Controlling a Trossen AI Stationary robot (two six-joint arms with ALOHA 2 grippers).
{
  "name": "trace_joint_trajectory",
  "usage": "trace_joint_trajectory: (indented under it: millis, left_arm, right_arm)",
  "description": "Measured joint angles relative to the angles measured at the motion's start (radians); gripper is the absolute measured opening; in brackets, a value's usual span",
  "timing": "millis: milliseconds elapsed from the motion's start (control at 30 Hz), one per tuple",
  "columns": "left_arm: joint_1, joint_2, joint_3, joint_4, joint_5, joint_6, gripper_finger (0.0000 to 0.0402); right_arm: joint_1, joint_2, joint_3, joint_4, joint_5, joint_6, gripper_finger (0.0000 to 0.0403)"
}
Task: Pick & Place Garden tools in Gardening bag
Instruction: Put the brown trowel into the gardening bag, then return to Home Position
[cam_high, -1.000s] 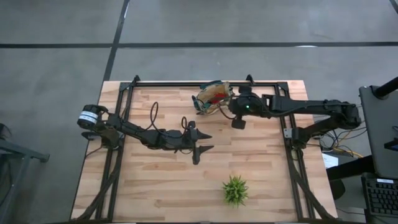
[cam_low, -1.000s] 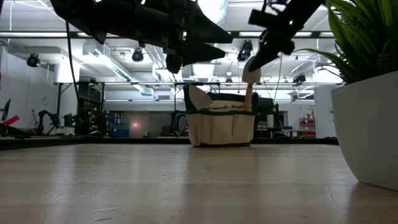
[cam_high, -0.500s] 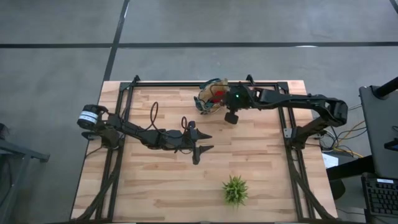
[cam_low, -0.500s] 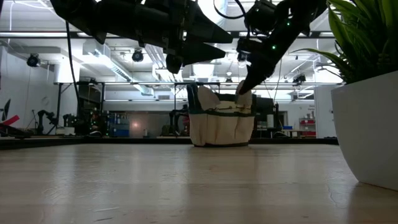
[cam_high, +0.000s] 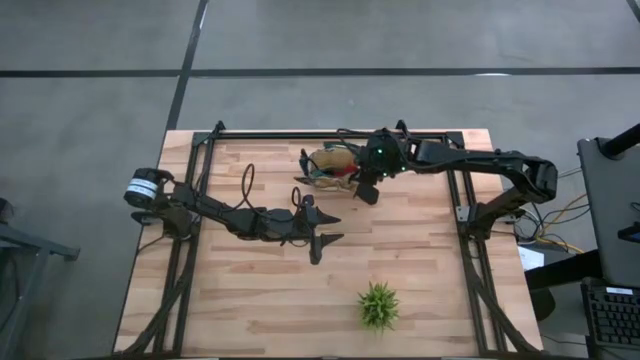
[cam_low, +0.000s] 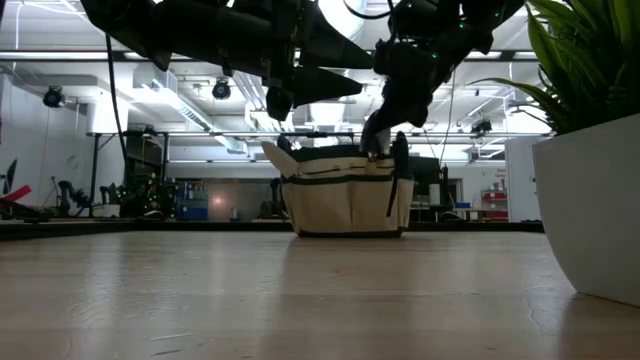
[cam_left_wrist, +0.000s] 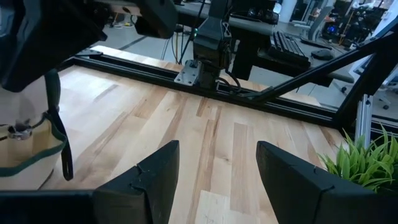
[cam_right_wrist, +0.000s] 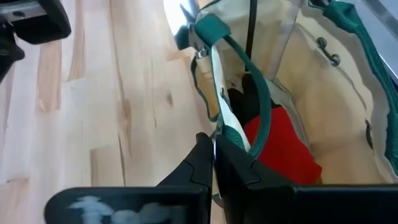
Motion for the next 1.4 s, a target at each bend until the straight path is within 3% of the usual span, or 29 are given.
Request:
trace_joint_trajectory:
  millis: [333,700,933,1067,1167,1300,1400]
  left_arm:
    - [0.000,0.000,0.000,0.000,0.000,-0.010,0.0218]
    - [0.000,-0.020,0.000,-0.027,0.000,-0.002,0.0209]
    - [0.002,-0.094,0.000,-0.100,-0.007,0.027,0.0146]
    - [0.003,-0.131,-0.001,-0.137,-0.002,0.074,0.0074]
    - [0.013,-0.160,-0.024,-0.137,0.052,0.112,0.0017]
    - [0.034,-0.227,-0.092,-0.134,0.106,0.168,0.0009]
    - [0.050,-0.298,-0.170,-0.108,0.105,0.170,0.0005]
  right_arm:
    - [0.007,0.022,-0.010,-0.008,0.011,-0.002,0.0021]
    - [0.013,-0.017,-0.008,-0.034,0.012,0.005,0.0160]
    - [0.016,-0.170,-0.006,-0.035,0.019,0.004,0.0194]
    - [0.047,-0.266,-0.036,-0.034,0.020,0.022,0.0181]
    - [0.092,-0.346,-0.101,-0.011,0.020,0.024,0.0137]
    - [0.177,-0.486,-0.236,0.078,0.043,0.043,0.0037]
    - [0.253,-0.597,-0.344,0.162,0.089,0.042,0.0017]
